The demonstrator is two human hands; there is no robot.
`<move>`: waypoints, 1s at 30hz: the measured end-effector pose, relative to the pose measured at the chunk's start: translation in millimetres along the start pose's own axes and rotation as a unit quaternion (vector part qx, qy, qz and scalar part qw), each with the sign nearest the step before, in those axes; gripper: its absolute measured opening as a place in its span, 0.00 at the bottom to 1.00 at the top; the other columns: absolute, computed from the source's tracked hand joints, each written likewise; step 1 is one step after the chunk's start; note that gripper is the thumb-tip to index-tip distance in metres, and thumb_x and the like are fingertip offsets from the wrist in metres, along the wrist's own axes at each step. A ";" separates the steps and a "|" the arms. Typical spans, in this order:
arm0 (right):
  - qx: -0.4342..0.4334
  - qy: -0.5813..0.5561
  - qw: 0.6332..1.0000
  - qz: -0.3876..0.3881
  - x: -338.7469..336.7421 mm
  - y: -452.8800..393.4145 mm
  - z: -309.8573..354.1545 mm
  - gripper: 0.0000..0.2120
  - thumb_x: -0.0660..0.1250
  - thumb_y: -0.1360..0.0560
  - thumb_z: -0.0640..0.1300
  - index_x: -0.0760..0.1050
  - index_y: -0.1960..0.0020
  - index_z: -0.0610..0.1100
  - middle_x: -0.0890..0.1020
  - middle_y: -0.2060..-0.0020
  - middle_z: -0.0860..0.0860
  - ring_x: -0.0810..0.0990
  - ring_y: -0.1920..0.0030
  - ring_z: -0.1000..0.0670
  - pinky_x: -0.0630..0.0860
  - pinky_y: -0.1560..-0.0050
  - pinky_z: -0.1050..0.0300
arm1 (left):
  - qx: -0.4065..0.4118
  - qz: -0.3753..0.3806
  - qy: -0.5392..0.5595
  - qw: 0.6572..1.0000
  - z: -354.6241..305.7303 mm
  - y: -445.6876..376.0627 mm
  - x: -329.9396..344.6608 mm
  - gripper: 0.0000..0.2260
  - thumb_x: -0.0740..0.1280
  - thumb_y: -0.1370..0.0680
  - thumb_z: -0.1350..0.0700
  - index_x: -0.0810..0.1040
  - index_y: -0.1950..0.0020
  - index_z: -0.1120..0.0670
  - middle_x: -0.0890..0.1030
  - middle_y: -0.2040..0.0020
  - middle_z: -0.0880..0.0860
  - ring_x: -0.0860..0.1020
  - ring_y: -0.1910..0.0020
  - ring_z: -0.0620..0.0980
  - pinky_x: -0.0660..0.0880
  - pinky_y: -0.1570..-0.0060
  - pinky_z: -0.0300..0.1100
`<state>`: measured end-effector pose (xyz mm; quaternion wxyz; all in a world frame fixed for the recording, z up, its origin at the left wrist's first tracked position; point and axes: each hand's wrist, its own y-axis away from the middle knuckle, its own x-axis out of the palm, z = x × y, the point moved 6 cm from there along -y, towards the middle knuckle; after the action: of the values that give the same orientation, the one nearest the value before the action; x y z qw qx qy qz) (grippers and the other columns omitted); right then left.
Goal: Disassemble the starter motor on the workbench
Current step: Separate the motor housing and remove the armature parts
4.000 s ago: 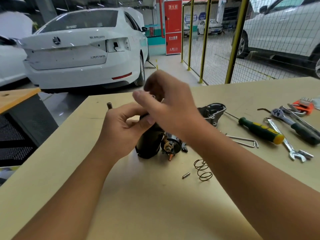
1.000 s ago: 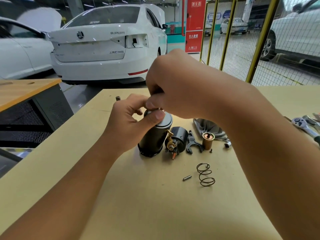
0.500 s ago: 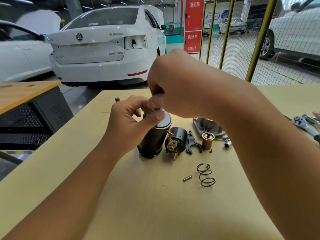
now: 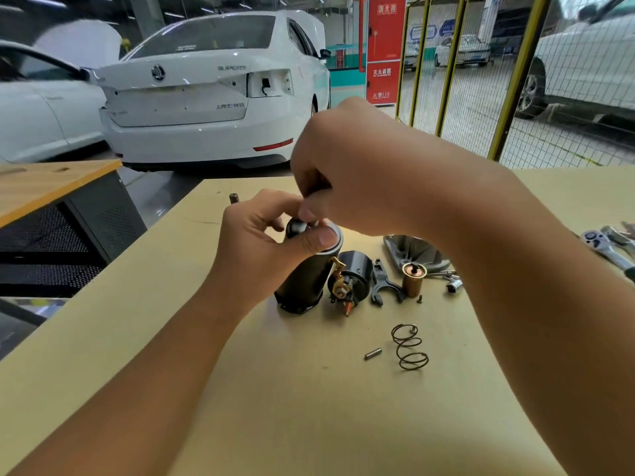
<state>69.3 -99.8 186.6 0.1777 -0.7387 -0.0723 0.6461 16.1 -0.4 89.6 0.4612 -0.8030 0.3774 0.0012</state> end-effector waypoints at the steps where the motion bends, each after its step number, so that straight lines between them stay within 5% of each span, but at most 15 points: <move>1: -0.010 -0.002 1.000 -0.001 -1.2 1.4 0.3 0.05 0.73 0.26 0.45 0.77 0.57 0.50 0.77 0.64 0.54 0.80 0.59 0.47 0.77 0.61 0.56 | 0.001 0.029 -0.001 1.000 0.9 -0.3 -0.6 0.10 0.75 0.25 0.49 0.84 0.46 0.50 0.84 0.53 0.43 0.77 0.56 0.42 0.73 0.56 0.44; 6: -0.026 -0.033 0.999 -0.002 -3.2 4.2 1.6 0.06 0.75 0.30 0.49 0.78 0.58 0.52 0.77 0.65 0.57 0.78 0.63 0.51 0.74 0.66 0.58 | 0.008 0.047 -0.027 0.999 -1.3 -1.0 -2.0 0.09 0.72 0.25 0.49 0.83 0.46 0.47 0.85 0.50 0.51 0.81 0.52 0.53 0.78 0.51 0.60; 10: -0.009 -0.052 0.999 0.001 -3.7 3.6 1.5 0.21 0.73 0.29 0.48 0.63 0.72 0.55 0.68 0.74 0.59 0.66 0.72 0.58 0.65 0.65 0.57 | -0.028 0.008 0.006 1.000 4.4 -0.6 -3.9 0.15 0.78 0.29 0.50 0.87 0.48 0.58 0.87 0.55 0.54 0.82 0.54 0.59 0.78 0.52 0.63; 14: -0.007 -0.051 0.999 0.010 -1.6 2.0 0.7 0.17 0.72 0.30 0.45 0.66 0.69 0.54 0.70 0.71 0.58 0.68 0.70 0.55 0.71 0.61 0.53 | -0.004 0.012 -0.010 1.000 2.1 0.8 -5.4 0.09 0.75 0.27 0.48 0.83 0.48 0.47 0.86 0.53 0.50 0.81 0.54 0.52 0.78 0.55 0.56; 17: -0.020 -0.035 0.999 0.015 -1.0 2.7 0.5 0.07 0.72 0.29 0.47 0.74 0.61 0.52 0.72 0.68 0.57 0.75 0.65 0.49 0.75 0.60 0.52 | 0.008 0.060 -0.014 0.998 2.9 -0.3 -6.4 0.11 0.70 0.22 0.50 0.83 0.42 0.51 0.85 0.47 0.54 0.80 0.49 0.55 0.77 0.52 0.56; 21: 0.043 -0.045 0.998 0.000 -3.1 4.5 -5.5 0.17 0.67 0.23 0.60 0.73 0.64 0.50 0.74 0.68 0.53 0.75 0.70 0.53 0.66 0.78 0.65 | -0.008 0.032 -0.011 0.999 1.9 -1.3 -8.5 0.12 0.74 0.25 0.48 0.85 0.45 0.51 0.85 0.49 0.49 0.81 0.49 0.53 0.78 0.50 0.50; 23: 0.043 -0.026 0.999 0.012 -1.0 4.3 -4.8 0.16 0.66 0.21 0.56 0.73 0.63 0.48 0.73 0.69 0.53 0.73 0.70 0.53 0.62 0.81 0.67 | -0.023 0.004 -0.021 1.000 3.6 0.2 -8.5 0.11 0.76 0.29 0.44 0.84 0.49 0.47 0.84 0.54 0.41 0.80 0.54 0.48 0.76 0.54 0.42; 26: -0.002 0.003 1.000 0.028 -2.0 2.2 0.1 0.02 0.71 0.24 0.47 0.81 0.52 0.49 0.79 0.63 0.53 0.79 0.60 0.51 0.67 0.74 0.68 | -0.039 0.015 -0.010 0.999 8.7 0.0 -10.3 0.10 0.75 0.28 0.43 0.84 0.51 0.45 0.84 0.55 0.41 0.79 0.56 0.46 0.75 0.56 0.39; 30: -0.013 -0.039 0.999 0.008 -4.6 2.8 3.8 0.05 0.71 0.25 0.50 0.80 0.52 0.49 0.80 0.60 0.53 0.79 0.59 0.51 0.78 0.62 0.57 | 0.011 0.045 -0.022 0.999 7.6 -3.0 -13.1 0.08 0.75 0.24 0.52 0.86 0.50 0.55 0.85 0.51 0.53 0.81 0.52 0.54 0.77 0.52 0.50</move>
<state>64.5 -103.3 189.5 0.1600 -0.7156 -0.0821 0.6750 11.1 14.0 92.0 0.4778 -0.7796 0.4033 0.0353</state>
